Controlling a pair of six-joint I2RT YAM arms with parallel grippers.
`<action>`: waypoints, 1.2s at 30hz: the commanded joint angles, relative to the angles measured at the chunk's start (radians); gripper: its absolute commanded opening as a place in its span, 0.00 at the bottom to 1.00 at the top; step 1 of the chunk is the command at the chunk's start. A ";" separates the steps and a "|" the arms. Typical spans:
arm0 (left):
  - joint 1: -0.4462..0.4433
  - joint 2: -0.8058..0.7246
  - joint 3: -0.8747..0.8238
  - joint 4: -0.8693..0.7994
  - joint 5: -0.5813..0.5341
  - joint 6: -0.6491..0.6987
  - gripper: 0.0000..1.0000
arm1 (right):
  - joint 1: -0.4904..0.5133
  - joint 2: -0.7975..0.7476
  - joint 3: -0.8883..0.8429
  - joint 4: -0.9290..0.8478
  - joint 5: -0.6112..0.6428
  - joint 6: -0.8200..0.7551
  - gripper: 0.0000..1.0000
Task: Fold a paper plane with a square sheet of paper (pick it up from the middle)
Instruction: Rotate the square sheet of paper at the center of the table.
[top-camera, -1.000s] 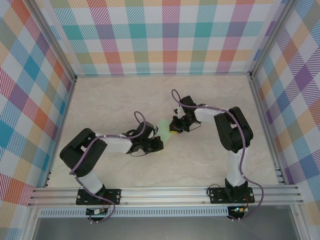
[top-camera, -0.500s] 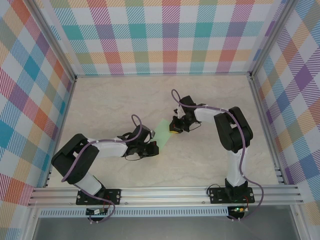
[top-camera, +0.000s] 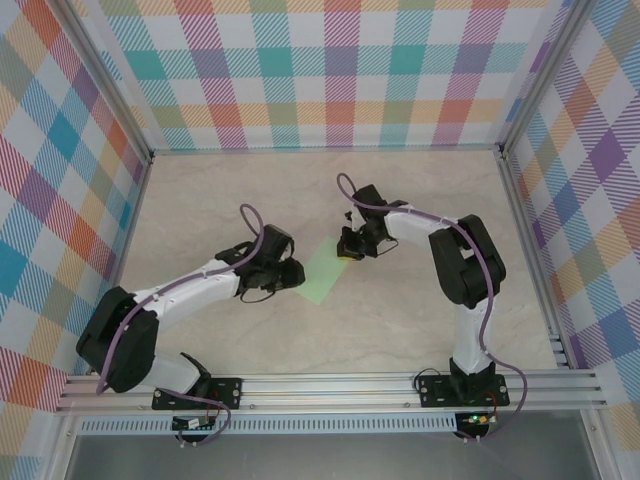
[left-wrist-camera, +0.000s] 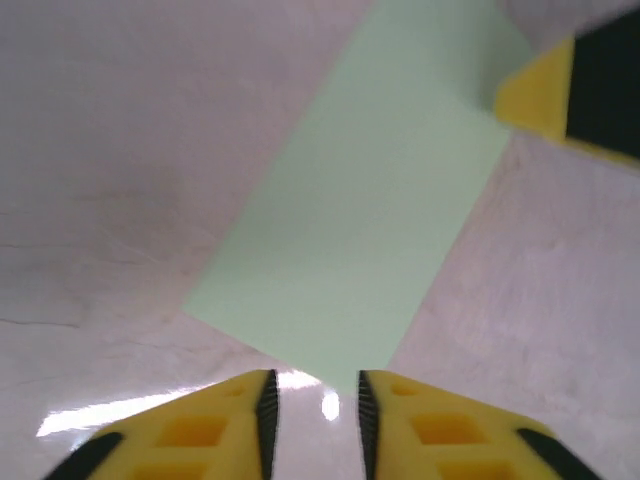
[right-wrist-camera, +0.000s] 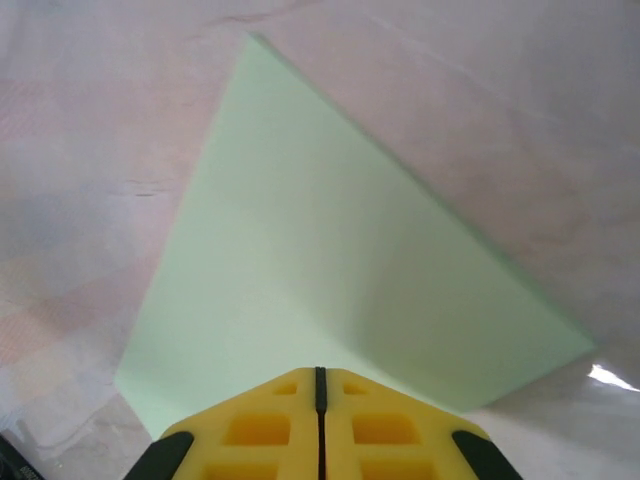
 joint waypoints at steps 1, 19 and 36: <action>0.086 -0.023 -0.018 -0.111 -0.112 -0.073 0.40 | 0.091 -0.036 0.065 -0.046 0.063 0.035 0.09; 0.287 -0.115 -0.135 -0.141 -0.130 -0.128 0.86 | 0.276 0.168 0.270 -0.145 0.107 0.094 0.11; 0.307 -0.116 -0.131 -0.150 -0.130 -0.096 1.00 | 0.330 0.080 0.039 -0.261 0.121 -0.086 0.07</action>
